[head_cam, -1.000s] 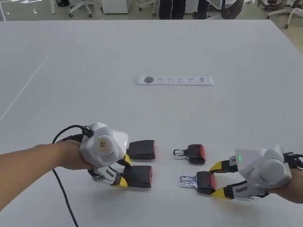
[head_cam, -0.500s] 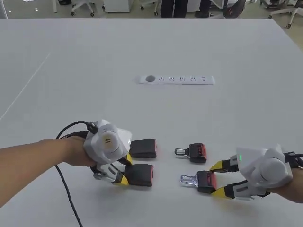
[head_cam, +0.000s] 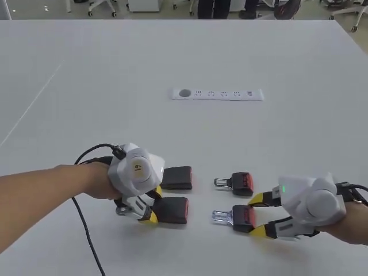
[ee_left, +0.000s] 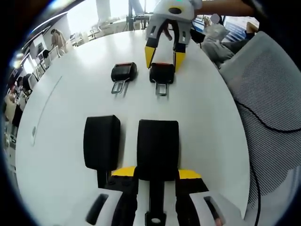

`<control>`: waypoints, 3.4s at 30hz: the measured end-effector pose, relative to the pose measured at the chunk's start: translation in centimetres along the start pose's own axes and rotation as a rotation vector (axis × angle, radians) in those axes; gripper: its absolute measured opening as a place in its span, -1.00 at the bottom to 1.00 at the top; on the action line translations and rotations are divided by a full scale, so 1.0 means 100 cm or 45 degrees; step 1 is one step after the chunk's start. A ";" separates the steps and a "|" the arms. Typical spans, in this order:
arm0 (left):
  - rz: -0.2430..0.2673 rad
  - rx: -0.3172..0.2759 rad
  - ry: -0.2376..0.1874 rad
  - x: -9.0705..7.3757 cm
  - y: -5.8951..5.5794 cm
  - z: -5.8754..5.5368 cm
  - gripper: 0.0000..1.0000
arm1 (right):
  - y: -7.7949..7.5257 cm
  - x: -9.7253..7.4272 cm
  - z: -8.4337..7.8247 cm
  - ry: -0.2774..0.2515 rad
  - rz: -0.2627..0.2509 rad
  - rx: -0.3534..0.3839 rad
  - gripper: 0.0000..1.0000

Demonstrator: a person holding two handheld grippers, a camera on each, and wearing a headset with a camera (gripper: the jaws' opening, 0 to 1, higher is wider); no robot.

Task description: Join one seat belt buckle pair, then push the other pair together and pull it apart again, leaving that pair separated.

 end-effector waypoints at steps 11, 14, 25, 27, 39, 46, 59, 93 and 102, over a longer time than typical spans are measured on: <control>0.000 0.001 0.017 0.000 0.000 -0.001 -0.38 | -0.003 0.013 0.021 -0.017 0.012 -0.014 -0.39; -0.001 0.002 0.024 0.000 0.000 0.000 -0.38 | -0.007 0.016 0.022 -0.015 0.016 -0.020 -0.39; 0.001 -0.002 0.029 0.001 0.002 -0.002 -0.38 | -0.012 0.030 0.033 -0.012 0.020 -0.033 -0.39; 0.001 -0.002 0.029 0.001 0.002 -0.002 -0.38 | -0.014 0.032 0.035 -0.015 0.019 -0.030 -0.39; 0.015 -0.017 0.025 0.001 0.001 -0.002 -0.39 | -0.016 0.042 0.045 -0.044 0.019 -0.021 -0.39; 0.015 -0.022 0.030 0.000 -0.001 -0.001 -0.39 | -0.018 0.044 0.043 -0.024 0.022 -0.028 -0.39; 0.012 -0.030 0.029 -0.001 -0.001 0.002 -0.40 | -0.021 0.047 0.047 -0.009 0.004 0.015 -0.41; 0.023 -0.058 0.036 0.002 0.000 0.000 -0.41 | -0.024 0.062 0.065 0.007 -0.048 0.204 -0.43; 0.019 -0.052 0.048 0.002 -0.001 0.000 -0.40 | -0.021 0.061 0.063 0.015 -0.066 0.211 -0.39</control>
Point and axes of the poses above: the centre of the closed fingertips' face, and the gripper's own axes: x roughly forward along the fingers, y roughly to its left, z roughly out of its top, the point moved 6 cm from there along -x, roughly backward along the fingers, and after that the axes turned 11 degrees about z, right-handed, at the moved point
